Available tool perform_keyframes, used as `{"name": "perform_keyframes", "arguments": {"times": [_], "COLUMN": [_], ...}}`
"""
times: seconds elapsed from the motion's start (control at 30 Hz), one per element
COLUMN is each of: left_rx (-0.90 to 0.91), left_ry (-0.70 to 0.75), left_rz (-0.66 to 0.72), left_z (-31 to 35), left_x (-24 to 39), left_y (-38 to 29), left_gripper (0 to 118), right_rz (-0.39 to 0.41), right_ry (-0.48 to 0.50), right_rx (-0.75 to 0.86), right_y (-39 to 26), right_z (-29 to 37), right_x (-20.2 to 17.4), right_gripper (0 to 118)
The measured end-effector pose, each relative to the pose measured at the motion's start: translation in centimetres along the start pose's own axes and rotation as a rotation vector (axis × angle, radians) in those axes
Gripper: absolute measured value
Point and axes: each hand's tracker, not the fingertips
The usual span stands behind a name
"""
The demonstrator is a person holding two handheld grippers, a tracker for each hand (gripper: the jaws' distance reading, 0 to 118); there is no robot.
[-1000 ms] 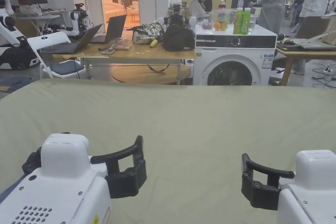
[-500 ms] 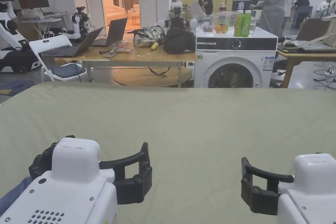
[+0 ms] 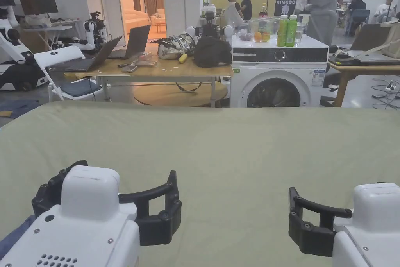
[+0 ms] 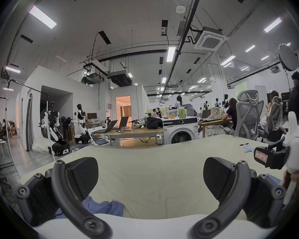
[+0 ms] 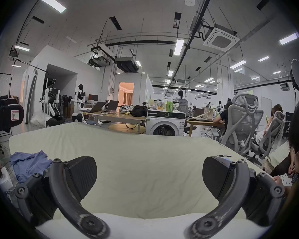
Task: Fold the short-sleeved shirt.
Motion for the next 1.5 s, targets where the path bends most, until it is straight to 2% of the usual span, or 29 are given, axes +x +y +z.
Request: {"name": "perform_keyframes", "arguments": {"times": [0.13, 0.4, 0.73, 0.9, 0.93, 0.97, 1.07, 1.17, 1.23, 1.5], "left_rx": [0.001, 0.009, 0.011, 0.007, 0.002, 0.000, 0.007, -0.025, -0.036, -0.052], "left_ry": [-0.009, -0.004, 0.023, 0.018, 0.012, 0.007, -0.010, -0.022, -0.065, -0.057], "left_rz": [-0.016, -0.038, 0.006, 0.013, 0.010, 0.006, -0.006, -0.012, 0.011, 0.007], "left_z": [0.0, 0.0, 0.1, 0.1, 0.1, 0.1, 0.2, -0.2, -0.3, -0.1], "left_x": [0.3, 0.7, -0.4, -0.4, -0.4, -0.3, -0.1, -0.2, -0.4, 0.1], "left_y": [0.1, 0.2, 0.2, 0.1, 0.1, 0.1, 0.1, 0.1, -0.2, -0.4], "left_gripper": [118, 118, 118, 117, 113, 97, 21, 14, 2, 1], "right_rz": [-0.005, 0.035, 0.035, 0.055, 0.056, 0.056, 0.055, 0.068, 0.075, 0.030], "right_ry": [0.005, 0.000, 0.010, 0.023, 0.025, 0.029, 0.038, 0.031, 0.033, 0.027], "right_rx": [0.007, 0.019, 0.009, 0.018, 0.016, 0.013, 0.006, -0.001, -0.002, 0.014], "right_y": [0.0, 0.3, 0.3, 0.3, 0.4, 0.4, 0.4, 0.3, 0.2, 0.5], "right_z": [0.1, 0.2, 0.0, 0.1, 0.0, 0.0, -0.1, -0.1, -0.1, 0.3], "right_x": [-0.1, -0.4, -0.4, -0.9, -1.0, -1.0, -1.1, -1.2, -1.2, -0.8], "right_gripper": [118, 118, 117, 76, 69, 59, 30, 1, 0, 0]}}
